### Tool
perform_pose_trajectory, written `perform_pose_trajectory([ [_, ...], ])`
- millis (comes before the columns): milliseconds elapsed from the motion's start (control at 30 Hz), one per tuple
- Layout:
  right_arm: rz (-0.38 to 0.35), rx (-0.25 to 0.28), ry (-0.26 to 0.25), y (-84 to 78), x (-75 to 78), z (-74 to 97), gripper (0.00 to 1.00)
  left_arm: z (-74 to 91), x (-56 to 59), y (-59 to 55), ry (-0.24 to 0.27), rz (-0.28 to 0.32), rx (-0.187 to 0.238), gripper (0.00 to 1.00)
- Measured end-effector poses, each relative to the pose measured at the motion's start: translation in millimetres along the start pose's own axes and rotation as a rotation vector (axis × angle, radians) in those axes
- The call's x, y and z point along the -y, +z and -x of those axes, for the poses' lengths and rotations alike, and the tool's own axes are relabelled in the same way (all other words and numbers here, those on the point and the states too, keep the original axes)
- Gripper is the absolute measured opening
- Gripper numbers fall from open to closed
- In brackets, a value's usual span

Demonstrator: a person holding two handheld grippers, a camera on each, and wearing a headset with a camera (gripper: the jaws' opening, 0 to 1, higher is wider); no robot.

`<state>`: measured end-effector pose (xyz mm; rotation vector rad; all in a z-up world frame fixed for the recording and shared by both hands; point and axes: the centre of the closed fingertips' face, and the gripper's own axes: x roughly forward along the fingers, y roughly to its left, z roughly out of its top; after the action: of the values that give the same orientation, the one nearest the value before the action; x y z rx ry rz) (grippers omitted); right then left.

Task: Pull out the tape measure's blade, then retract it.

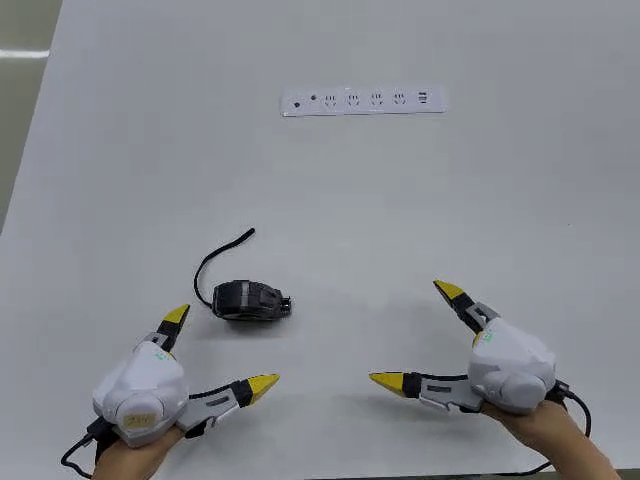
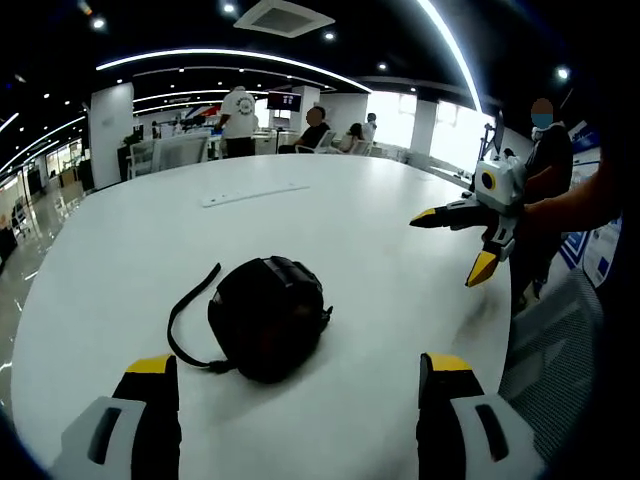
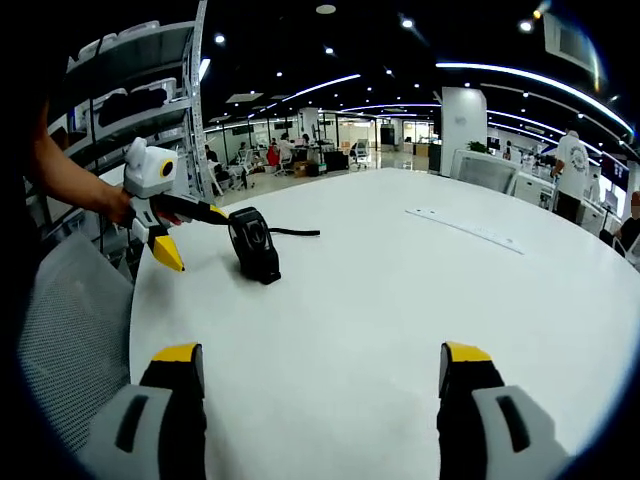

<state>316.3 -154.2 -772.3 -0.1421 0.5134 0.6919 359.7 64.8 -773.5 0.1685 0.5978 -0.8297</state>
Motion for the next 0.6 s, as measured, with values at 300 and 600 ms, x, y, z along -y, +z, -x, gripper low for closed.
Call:
perform_pose_trajectory([
  [300,-0.013,0.009,-0.015,-8.1,-5.1,19.6,1.00,12.5,-4.5,-7.5,-0.007,-0.039,-0.006,1.00],
  [600,-0.027,0.006,-0.019,-11.8,-7.9,23.6,1.00,20.2,-7.8,-9.7,0.002,-0.040,0.001,1.00],
])
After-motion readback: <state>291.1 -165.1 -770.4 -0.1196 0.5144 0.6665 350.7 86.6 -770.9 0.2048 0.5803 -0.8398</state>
